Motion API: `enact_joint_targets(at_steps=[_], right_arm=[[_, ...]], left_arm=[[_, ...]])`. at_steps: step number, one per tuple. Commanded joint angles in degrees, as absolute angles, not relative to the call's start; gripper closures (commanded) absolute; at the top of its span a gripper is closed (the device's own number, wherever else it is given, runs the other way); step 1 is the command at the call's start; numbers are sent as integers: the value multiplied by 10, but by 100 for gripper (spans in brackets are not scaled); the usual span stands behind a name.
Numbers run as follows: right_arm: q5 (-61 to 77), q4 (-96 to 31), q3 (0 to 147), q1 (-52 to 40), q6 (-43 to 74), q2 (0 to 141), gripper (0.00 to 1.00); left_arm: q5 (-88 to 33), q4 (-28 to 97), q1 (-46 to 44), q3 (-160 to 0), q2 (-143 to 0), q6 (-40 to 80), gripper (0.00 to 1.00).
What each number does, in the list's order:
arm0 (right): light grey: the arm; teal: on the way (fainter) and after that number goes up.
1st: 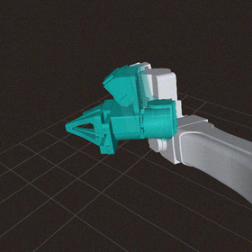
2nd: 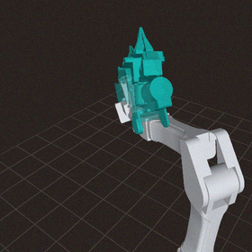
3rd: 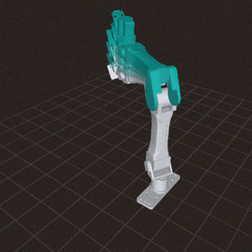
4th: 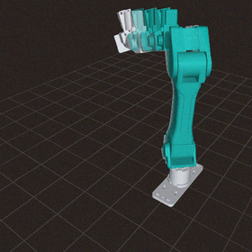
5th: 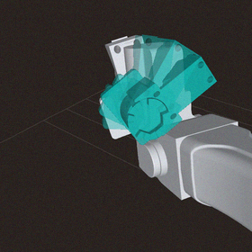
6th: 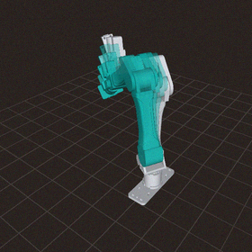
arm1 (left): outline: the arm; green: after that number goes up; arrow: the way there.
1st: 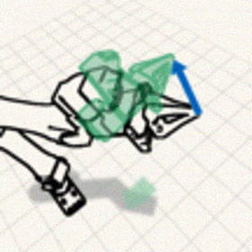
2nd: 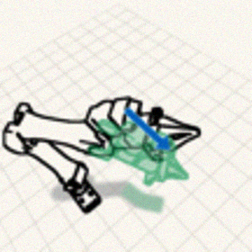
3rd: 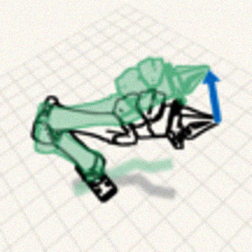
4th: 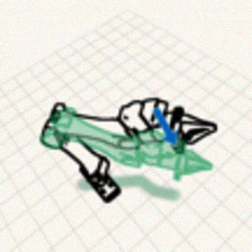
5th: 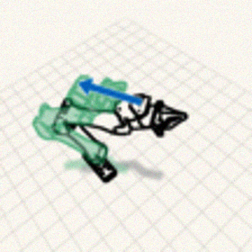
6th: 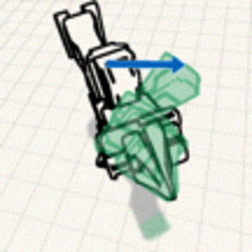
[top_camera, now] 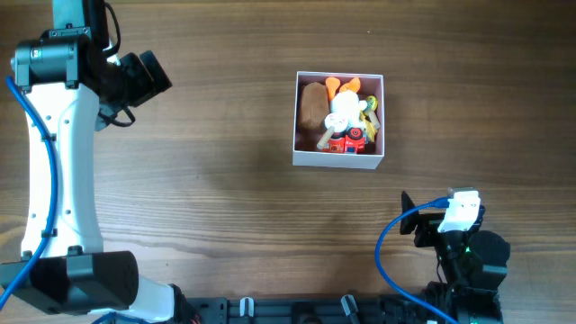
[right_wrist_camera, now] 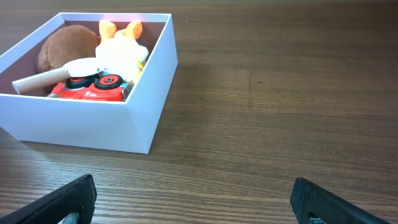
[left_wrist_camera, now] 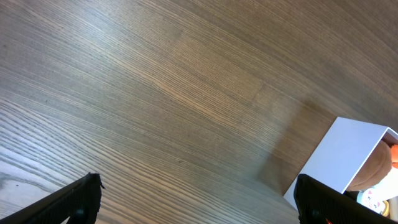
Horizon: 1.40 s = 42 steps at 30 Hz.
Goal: Pack container
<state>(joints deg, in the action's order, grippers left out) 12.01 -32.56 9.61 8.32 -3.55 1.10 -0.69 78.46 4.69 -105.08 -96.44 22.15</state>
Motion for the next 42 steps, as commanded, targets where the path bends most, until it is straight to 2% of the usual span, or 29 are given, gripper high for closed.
enact_joint_targets(at_steps=[1, 17, 23, 28, 31, 37, 38, 42], right_arm=[[125, -326, 91, 82, -45, 2, 0], [125, -326, 91, 82, -45, 2, 0], [125, -326, 91, 82, -45, 2, 0], [125, -326, 91, 82, -45, 2, 0], [125, -326, 91, 82, -45, 2, 0], [125, -326, 91, 82, -44, 2, 0], [125, -326, 91, 82, -45, 2, 0], [125, -326, 91, 82, -44, 2, 0]], left_arm=[[-5, 785, 50, -1049, -967, 214, 0], [-5, 785, 50, -1049, -962, 215, 0], [66, 744, 21, -1012, -862, 148, 0], [61, 516, -27, -818, -671, 57, 0], [58, 412, -38, -677, -545, 47, 0], [56, 300, -20, -421, -317, 47, 0], [38, 263, -16, -305, -216, 47, 0], [14, 215, -16, -187, -135, 47, 0]])
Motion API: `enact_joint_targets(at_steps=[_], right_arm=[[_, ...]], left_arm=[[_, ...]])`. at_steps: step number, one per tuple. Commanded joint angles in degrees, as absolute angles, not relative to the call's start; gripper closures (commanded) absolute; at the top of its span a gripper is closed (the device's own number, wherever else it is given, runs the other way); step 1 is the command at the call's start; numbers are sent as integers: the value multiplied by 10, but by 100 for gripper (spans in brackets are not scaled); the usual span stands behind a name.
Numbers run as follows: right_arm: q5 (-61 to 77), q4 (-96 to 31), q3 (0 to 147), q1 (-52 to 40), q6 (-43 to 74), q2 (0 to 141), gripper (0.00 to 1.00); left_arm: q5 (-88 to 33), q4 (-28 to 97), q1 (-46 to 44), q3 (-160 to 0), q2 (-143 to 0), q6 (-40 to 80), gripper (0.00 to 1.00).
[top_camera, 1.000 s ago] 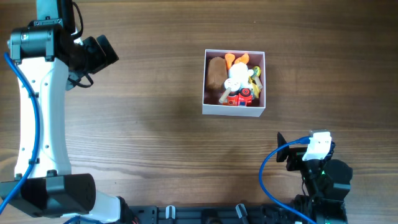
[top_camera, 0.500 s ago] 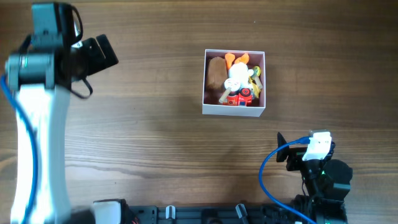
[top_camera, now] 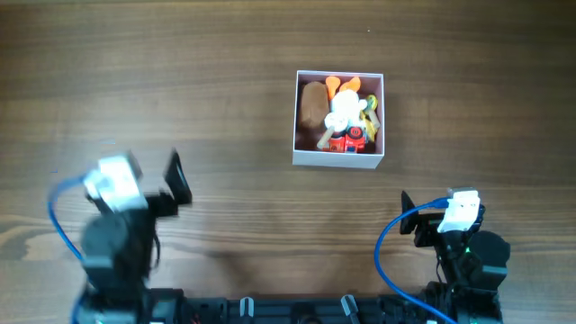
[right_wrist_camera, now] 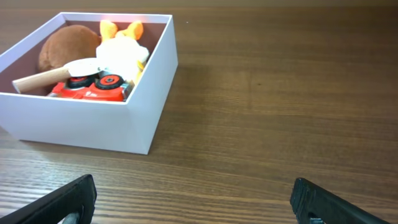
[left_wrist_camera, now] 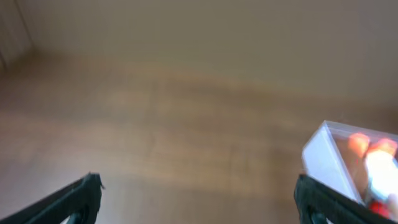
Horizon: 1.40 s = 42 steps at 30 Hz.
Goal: Pack container
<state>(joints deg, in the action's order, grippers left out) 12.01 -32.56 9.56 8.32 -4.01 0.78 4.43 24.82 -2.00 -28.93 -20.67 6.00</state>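
The white box point(top_camera: 338, 160) stands right of the table's middle, packed with a brown plush point(right_wrist_camera: 62, 53), a white and orange plush point(right_wrist_camera: 121, 51), a red toy car point(right_wrist_camera: 93, 87) and a pale stick-shaped piece point(right_wrist_camera: 40, 79). My left gripper point(top_camera: 176, 178) is folded back near the front left, open and empty. Its wrist view is blurred, with the box point(left_wrist_camera: 329, 163) far off at the right. My right gripper point(right_wrist_camera: 193, 183) rests at the front right, open and empty, a short way in front of the box point(right_wrist_camera: 81, 124).
Bare wooden tabletop point(top_camera: 207, 108) lies between the left arm and the box. The arm bases and a black rail point(top_camera: 297, 310) line the near edge. Blue cables loop beside both arms.
My left arm, which reached high up the far left side, now sits folded at the front left, its camera facing the box. The right arm and the box have not moved.
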Motion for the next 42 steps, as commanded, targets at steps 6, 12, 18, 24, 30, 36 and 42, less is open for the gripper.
enact_joint_targets(at_steps=[6, 12, 18, 24, 30, 36, 42], right_arm=[[125, -326, 91, 82, -44, 2, 0], [125, -326, 91, 82, -44, 2, 0], [125, -326, 91, 82, -45, 2, 0], [125, -326, 91, 82, -45, 2, 0], [125, -326, 91, 82, -44, 2, 0], [125, -326, 91, 82, -44, 2, 0], [125, -326, 91, 82, -45, 2, 0]], left_arm=[[2, 181, -17, -96, -72, 47, 0], [1, 182, -17, -57, -10, 47, 0], [-2, 178, -21, -56, -2, 49, 0], [-2, 178, -21, -56, -2, 49, 0], [-2, 178, -21, -56, -2, 49, 0], [-2, 178, -21, -56, -2, 49, 0], [-2, 178, -21, -56, -2, 49, 0]])
